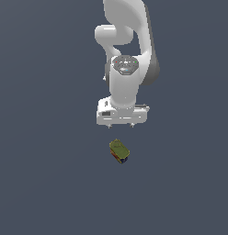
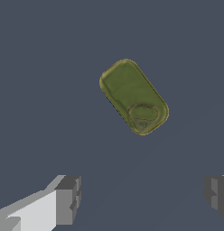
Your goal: Pick up the object and move it to a goal position.
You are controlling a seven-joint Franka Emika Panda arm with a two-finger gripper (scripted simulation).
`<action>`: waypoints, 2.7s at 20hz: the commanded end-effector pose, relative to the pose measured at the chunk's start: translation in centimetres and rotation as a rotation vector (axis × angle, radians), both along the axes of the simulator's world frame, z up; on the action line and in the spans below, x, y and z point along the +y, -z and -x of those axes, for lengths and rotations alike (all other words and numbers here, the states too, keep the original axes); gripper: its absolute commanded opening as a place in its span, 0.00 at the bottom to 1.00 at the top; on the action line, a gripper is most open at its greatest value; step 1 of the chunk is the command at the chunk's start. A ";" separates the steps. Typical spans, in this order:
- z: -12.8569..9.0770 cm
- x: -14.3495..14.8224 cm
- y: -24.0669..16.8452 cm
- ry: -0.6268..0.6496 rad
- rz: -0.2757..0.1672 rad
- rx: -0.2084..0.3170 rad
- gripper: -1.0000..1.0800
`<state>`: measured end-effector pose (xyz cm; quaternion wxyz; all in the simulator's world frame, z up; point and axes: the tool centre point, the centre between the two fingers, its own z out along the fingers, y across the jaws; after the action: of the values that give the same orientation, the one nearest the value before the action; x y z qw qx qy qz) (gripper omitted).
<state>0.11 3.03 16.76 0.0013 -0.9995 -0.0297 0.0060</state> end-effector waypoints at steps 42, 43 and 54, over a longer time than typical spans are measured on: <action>-5.6 0.6 4.2 -0.506 -0.003 -0.015 0.96; -5.8 0.5 4.4 -0.525 -0.002 -0.015 0.96; -6.9 -0.4 5.8 -0.649 -0.002 -0.013 0.96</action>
<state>6.93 2.66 11.03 0.0001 -0.9398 -0.3418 0.0001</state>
